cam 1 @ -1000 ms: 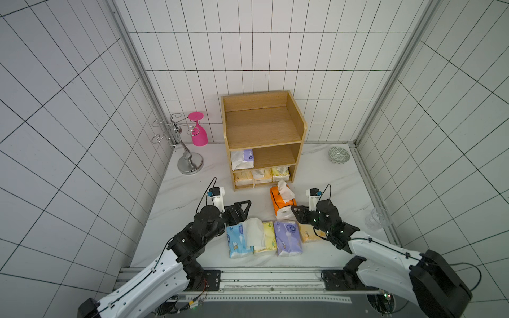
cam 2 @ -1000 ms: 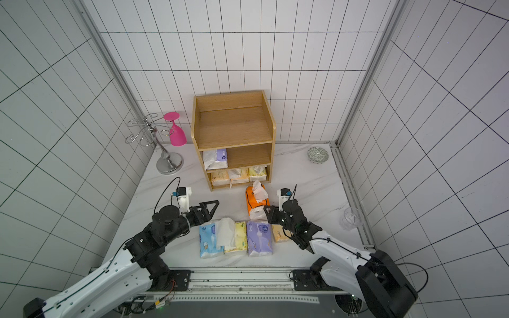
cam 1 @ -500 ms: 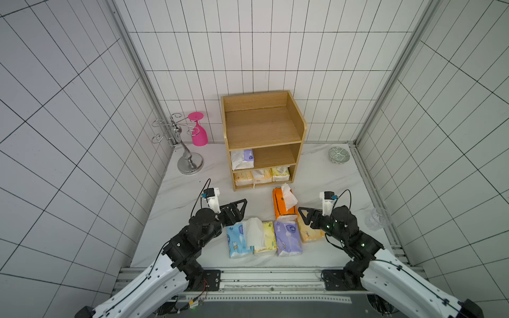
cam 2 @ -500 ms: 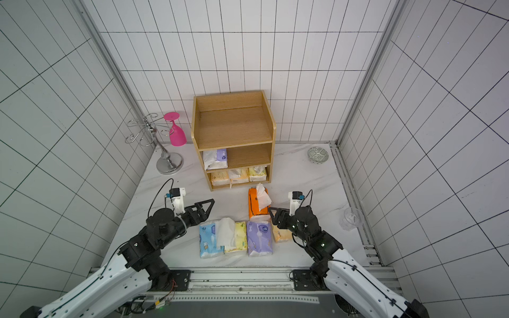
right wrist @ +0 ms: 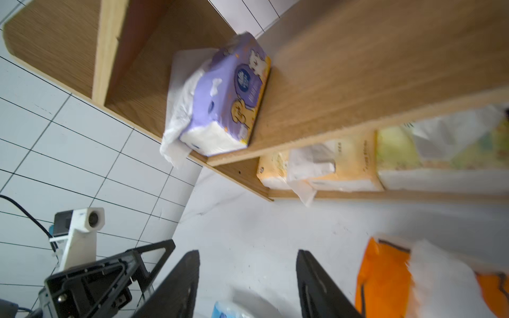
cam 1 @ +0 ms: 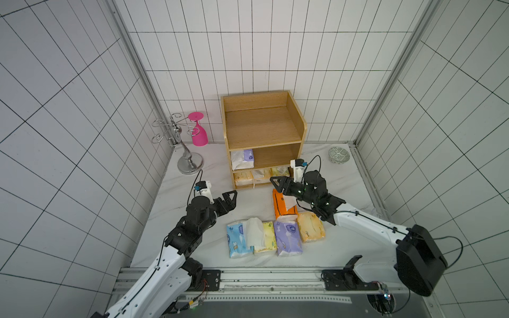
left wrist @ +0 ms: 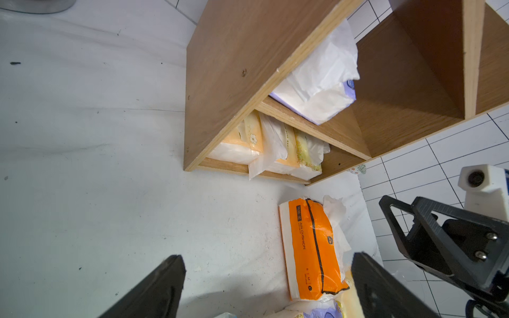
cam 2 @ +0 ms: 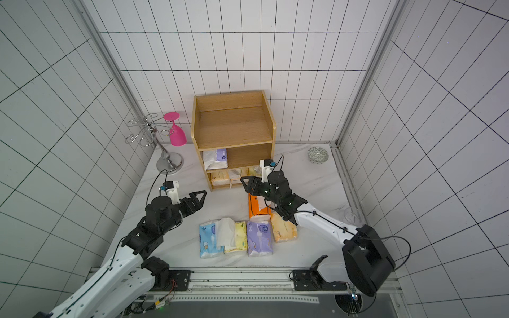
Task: Remove the tissue boxes from the shelf
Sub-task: Place the box of tissues at the center of the board, then pick up a box of tissues from the shelf.
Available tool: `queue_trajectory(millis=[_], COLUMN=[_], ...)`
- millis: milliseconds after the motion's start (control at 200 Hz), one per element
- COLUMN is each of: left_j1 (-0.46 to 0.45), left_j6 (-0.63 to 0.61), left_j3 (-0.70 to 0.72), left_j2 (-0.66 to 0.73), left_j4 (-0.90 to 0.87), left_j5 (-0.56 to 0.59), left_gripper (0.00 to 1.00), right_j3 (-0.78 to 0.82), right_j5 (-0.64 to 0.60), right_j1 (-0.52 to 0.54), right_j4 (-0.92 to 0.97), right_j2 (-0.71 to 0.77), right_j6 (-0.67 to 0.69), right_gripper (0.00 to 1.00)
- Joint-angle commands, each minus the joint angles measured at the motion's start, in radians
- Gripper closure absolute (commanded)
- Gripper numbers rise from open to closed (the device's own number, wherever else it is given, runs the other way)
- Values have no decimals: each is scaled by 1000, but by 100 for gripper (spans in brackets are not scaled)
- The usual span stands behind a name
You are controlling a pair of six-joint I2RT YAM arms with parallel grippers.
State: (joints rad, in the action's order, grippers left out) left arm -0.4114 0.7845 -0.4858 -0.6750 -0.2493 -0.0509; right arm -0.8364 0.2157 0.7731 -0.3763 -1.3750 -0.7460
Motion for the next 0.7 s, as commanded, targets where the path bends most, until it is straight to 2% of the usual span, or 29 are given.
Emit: queue_trajectory(millis=[0,375,695], left_j1=[9,52,64], left_j6=[-27,-42,-48], left_j3=[-24,27,74], left_j2=[9,-28,8], left_j4=[21,55,43], left_j5=[-52,-78,-75], left_gripper=[2,2,2], right_j3=[-114,-318,-409], right_j5=[-13,36,44], right_j1=[14,14,16], right_j4=[-79,-159,-160], right_j2=[-78,-327,-435], right_j6=[49,62,59], right_gripper=[40,40,40])
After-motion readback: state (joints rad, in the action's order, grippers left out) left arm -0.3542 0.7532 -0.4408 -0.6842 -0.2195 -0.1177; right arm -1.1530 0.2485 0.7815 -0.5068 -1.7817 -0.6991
